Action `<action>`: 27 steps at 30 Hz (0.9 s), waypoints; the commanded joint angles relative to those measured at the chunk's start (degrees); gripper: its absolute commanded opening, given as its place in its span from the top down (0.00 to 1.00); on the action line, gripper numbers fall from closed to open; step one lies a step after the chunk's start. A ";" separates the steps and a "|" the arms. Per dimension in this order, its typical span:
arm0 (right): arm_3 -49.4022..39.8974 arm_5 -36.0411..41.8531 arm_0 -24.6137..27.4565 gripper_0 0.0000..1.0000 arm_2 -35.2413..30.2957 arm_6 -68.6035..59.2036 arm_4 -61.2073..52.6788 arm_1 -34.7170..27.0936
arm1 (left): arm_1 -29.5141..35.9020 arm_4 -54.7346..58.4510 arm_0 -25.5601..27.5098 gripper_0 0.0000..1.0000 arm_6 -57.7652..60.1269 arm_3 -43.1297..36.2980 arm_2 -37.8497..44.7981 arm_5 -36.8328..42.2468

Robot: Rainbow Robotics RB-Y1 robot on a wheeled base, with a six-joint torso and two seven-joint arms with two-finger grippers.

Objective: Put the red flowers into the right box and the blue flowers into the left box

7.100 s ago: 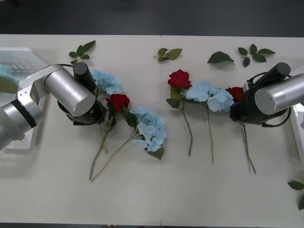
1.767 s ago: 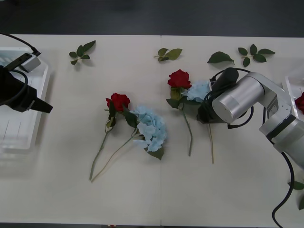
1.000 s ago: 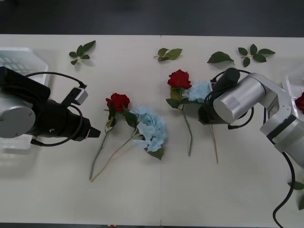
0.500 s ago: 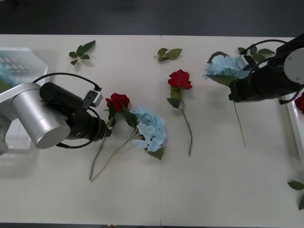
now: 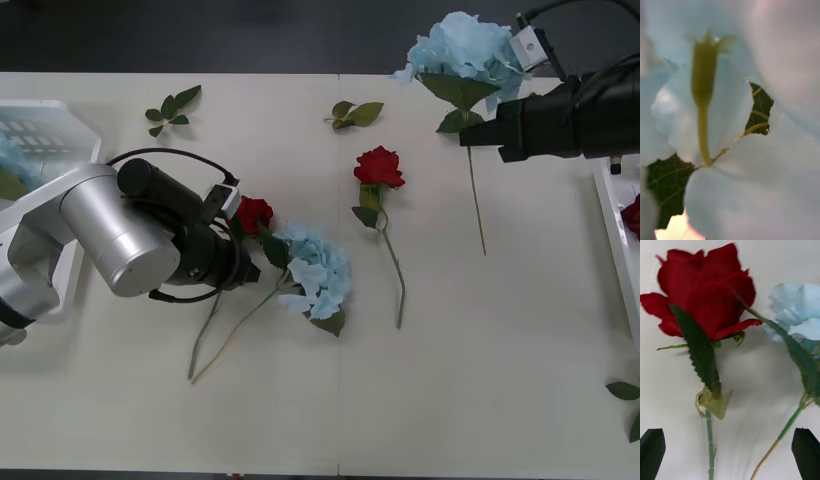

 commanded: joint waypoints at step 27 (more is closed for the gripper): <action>-10.10 -6.01 -1.00 0.97 -0.01 22.81 -13.80 10.20 | 0.83 58.81 3.92 0.03 -55.39 8.48 25.28 0.09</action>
